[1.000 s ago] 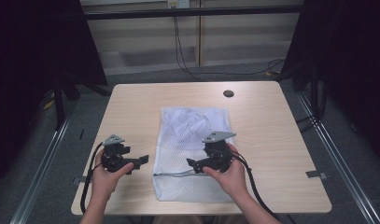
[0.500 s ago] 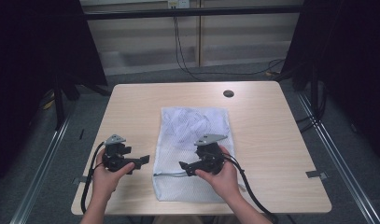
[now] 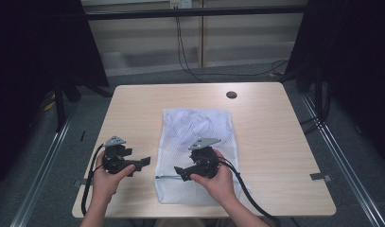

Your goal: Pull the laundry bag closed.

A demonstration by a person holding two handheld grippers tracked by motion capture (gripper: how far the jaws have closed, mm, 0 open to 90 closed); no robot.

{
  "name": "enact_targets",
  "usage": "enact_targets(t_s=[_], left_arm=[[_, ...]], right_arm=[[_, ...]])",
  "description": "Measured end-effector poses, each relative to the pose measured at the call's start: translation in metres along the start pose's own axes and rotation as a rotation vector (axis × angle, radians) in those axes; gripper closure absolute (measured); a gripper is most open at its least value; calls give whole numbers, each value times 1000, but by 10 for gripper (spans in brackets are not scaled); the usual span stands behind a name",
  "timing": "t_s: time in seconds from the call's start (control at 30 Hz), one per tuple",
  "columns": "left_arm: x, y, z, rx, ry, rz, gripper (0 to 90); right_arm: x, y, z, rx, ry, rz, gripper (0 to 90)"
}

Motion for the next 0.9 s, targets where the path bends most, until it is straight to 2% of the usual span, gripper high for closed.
enact_targets(t_s=[0.1, 0.17, 0.37, 0.63, 0.9], left_arm=[[0, 1, 0, -1, 4, -3, 58], [-1, 2, -1, 3, -3, -11, 58], [-3, 4, -2, 6, 8, -8, 58], [-5, 8, -4, 9, 10, -11, 58], [-5, 9, -4, 9, 18, -12, 58]], right_arm=[[1, -3, -2, 6, 1, -1, 108], [1, -4, -3, 17, -6, 4, 120], [4, -11, -7, 45, -32, 13, 145], [6, -19, -13, 59, -23, 7, 189], [6, -28, -18, 90, -48, 7, 290]])
Point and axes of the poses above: each handheld gripper's, and its own axes: y roughly backward along the jaws, x roughly out of its top, z roughly to its right, the point moved 1 cm from there along -y, roughly forward along the jaws, and after that the axes turned 6 degrees about y, right-handed, at the moved point
